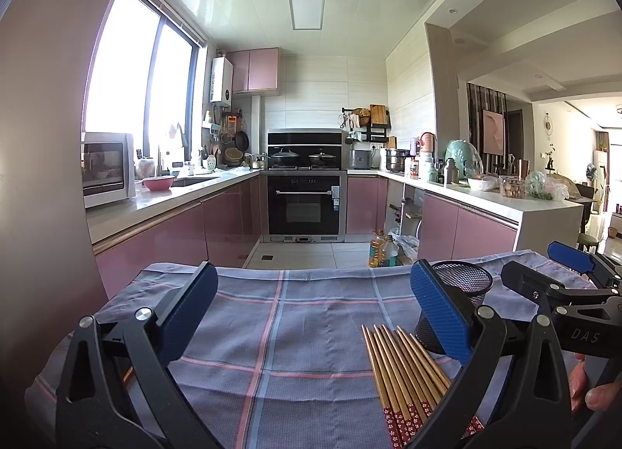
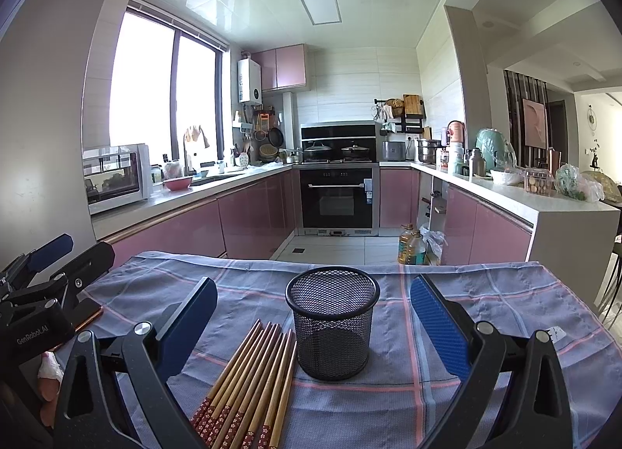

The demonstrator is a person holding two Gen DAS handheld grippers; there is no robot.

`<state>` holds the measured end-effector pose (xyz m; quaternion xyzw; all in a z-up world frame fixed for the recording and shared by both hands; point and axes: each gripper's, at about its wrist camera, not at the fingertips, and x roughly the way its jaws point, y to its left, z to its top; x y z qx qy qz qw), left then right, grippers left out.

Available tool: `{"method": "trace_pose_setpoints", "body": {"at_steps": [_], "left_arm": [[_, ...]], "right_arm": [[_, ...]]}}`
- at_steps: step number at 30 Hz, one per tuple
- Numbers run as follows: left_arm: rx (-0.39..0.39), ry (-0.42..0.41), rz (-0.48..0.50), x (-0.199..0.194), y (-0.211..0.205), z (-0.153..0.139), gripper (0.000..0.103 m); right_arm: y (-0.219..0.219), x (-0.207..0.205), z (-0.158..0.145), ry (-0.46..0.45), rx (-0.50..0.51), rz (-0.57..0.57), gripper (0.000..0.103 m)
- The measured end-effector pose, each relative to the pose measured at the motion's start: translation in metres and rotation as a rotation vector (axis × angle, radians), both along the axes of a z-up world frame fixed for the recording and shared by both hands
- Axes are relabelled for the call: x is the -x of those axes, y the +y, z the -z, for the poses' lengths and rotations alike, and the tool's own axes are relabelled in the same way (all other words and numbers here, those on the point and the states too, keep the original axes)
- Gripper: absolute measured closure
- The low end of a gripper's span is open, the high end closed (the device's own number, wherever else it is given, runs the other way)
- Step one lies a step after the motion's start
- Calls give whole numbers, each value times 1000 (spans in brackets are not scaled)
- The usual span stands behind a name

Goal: Organize utensils

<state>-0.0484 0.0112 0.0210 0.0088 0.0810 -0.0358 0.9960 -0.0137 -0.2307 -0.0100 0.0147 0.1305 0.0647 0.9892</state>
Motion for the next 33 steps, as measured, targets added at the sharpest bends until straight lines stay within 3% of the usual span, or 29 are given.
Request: {"method": "trace_pose_setpoints", "body": {"at_steps": [18,24,33], "left_arm": [[6,18,-3,-2,-8,4,5],[-14,-10,-19,4,-14,6,5],[-11,29,2,3,-26,12,5]], "right_arm": [[0,1,3,9,-8,-1,7],[0,2,5,12,-7,-3,7],[0,2,7,29,-6,-11,7]]}}
